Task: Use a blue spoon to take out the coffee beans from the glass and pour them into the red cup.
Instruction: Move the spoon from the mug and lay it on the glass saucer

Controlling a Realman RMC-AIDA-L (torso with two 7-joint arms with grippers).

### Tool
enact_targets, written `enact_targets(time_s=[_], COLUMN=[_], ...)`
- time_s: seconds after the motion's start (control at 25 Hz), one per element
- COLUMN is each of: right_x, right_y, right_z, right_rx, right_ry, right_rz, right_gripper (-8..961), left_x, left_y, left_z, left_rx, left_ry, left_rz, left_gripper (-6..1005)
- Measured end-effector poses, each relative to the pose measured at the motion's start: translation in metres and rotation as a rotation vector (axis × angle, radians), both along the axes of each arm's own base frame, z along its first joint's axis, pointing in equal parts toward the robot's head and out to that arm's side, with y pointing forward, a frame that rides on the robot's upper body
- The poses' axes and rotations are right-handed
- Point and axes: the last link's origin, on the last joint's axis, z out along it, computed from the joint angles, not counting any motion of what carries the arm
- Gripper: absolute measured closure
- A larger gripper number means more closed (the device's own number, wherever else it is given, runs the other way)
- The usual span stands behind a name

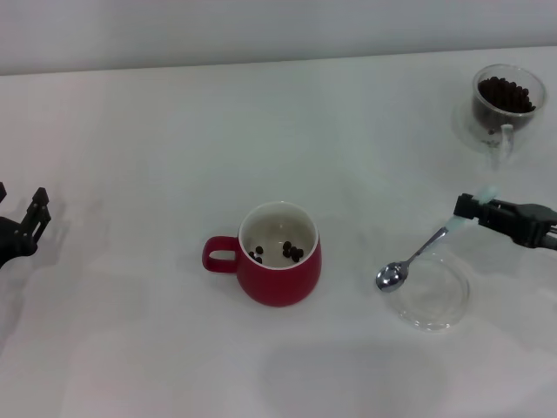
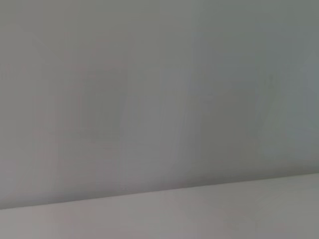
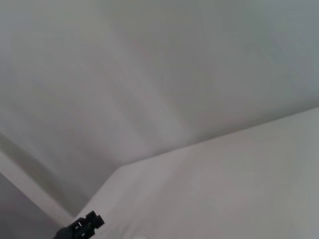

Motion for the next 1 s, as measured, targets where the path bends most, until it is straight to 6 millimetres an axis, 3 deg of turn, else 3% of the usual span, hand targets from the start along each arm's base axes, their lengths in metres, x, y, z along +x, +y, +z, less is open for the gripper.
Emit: enact_targets(time_s=[0.52,1.0], right_x=[0.008,0.016], right_y=[-0.006,-0.009], right_z=[0.025,0.019], right_rx=[0.033,0.004], right_ry=[0.015,-0.049], right_rz=[-0.008,-0.029], right_gripper=[764,763], left_x=[0.001,0.002], left_y=[0.002,0.004], left_z=[0.001,0.001], left_rx=[0.000,-0.002], left_ry=[0.002,0.005], left_rz=[-0.004,-0.005], left_gripper=[409,408])
